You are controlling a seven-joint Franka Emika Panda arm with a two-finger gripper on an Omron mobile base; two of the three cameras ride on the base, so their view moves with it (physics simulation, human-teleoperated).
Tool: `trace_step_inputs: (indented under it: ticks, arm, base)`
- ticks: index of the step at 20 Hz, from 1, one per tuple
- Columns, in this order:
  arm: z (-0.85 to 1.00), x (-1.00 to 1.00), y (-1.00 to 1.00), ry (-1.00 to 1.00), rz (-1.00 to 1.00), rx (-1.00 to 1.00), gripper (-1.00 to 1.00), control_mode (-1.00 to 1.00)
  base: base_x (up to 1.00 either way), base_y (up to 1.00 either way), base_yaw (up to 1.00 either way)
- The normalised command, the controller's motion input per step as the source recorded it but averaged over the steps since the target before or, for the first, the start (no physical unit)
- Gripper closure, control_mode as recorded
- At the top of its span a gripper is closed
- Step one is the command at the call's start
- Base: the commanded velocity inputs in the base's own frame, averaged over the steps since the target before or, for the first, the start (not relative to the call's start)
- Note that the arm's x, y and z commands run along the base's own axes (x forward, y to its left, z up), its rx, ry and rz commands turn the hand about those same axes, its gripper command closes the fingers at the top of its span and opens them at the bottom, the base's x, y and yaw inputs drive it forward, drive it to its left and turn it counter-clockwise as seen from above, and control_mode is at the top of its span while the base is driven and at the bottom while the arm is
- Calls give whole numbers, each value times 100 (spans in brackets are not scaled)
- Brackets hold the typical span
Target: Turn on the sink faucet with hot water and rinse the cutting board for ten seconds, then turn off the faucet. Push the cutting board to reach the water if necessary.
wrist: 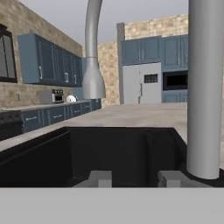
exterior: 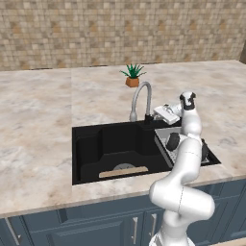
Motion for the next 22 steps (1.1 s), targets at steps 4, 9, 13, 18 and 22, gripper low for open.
trace_step_inputs:
  ticks: [4,9,13,18,22]
  arm:
    - [-4,-3,0,0,-8,0,100,-100]
    - [-9,0,0,-2,-12,0,100,-100]
    - [-5,0,0,-5,-12,0,100,-100]
    - [-5,-5,0,-5,-13,0,100,-100]
    - [-7,-14,0,-6,-13,0,100,-100]
  base:
    - [0,0,0]
    - [0,0,0]
    - [0,0,0]
    - [0,0,0]
    - [0,0,0]
